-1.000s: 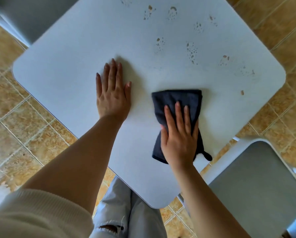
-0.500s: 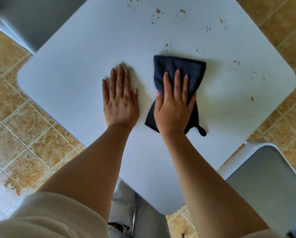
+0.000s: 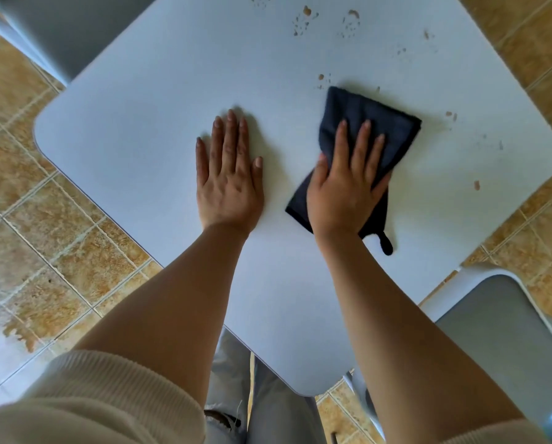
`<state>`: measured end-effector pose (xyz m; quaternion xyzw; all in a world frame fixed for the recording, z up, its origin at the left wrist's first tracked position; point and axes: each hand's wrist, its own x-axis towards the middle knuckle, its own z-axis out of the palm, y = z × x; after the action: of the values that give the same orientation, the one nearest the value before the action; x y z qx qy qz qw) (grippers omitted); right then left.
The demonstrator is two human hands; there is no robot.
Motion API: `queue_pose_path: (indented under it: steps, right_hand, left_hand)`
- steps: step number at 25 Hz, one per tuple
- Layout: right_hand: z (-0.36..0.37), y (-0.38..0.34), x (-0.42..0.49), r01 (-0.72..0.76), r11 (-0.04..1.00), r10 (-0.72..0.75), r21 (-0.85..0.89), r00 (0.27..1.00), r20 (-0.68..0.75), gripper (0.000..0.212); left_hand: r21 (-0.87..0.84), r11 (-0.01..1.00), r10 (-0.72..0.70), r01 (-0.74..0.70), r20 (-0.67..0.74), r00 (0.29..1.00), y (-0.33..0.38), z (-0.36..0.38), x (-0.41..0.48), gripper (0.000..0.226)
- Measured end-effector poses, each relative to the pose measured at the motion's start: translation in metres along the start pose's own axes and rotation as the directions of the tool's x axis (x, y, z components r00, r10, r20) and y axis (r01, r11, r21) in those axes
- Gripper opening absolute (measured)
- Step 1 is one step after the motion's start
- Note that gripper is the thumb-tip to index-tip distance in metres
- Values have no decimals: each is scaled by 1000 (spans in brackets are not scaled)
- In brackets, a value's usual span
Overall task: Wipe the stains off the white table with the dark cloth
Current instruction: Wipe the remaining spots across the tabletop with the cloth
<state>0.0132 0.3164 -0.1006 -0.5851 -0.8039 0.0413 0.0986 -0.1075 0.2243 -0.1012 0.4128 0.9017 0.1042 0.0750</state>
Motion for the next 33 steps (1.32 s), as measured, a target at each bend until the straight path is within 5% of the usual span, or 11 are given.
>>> queue_pose_path:
  steps: [5,10,14,18,20,23,27,29,33]
  right_hand:
    - [1,-31,-40,256,963,-260,82,965,31,46]
    - [-30,50,-103,391,920,-392,38,907,154,50]
    - [-36,105,-74,184,979,-173,-85,977,128,51]
    - [-19,64,-29,-135,990,136,-30,990,26,51]
    - [-13,32,-35,-112,994,112,4,994,7,50]
    - [-16,13,-86,129,991,-131,36,989,62,49]
    - [-39,69,-138,361,931,-363,45,916,172,49]
    - [-46,109,-129,342,940,-336,-8,927,166,49]
    - [-41,143,-62,81,993,-72,-86,991,110,50]
  left_hand:
    - [-115,993,-45,36,-75,996,-1,-2,2,58]
    - [-110,994,-24,14,-88,996,-2,-2,1,58]
    - [-52,999,-17,14,-49,999,0,-1,2,57]
    - [-16,1000,-26,25,-29,999,1,0,0,56]
    - [-6,1000,-25,25,-36,999,2,1,0,56]
    - [-2,1000,-30,30,-48,998,0,2,1,56]
    - [-9,1000,-25,25,-64,998,1,3,1,56]
    - [0,1000,-24,25,-76,997,2,3,1,58]
    - [12,1000,18,-17,-77,997,10,-2,-2,57]
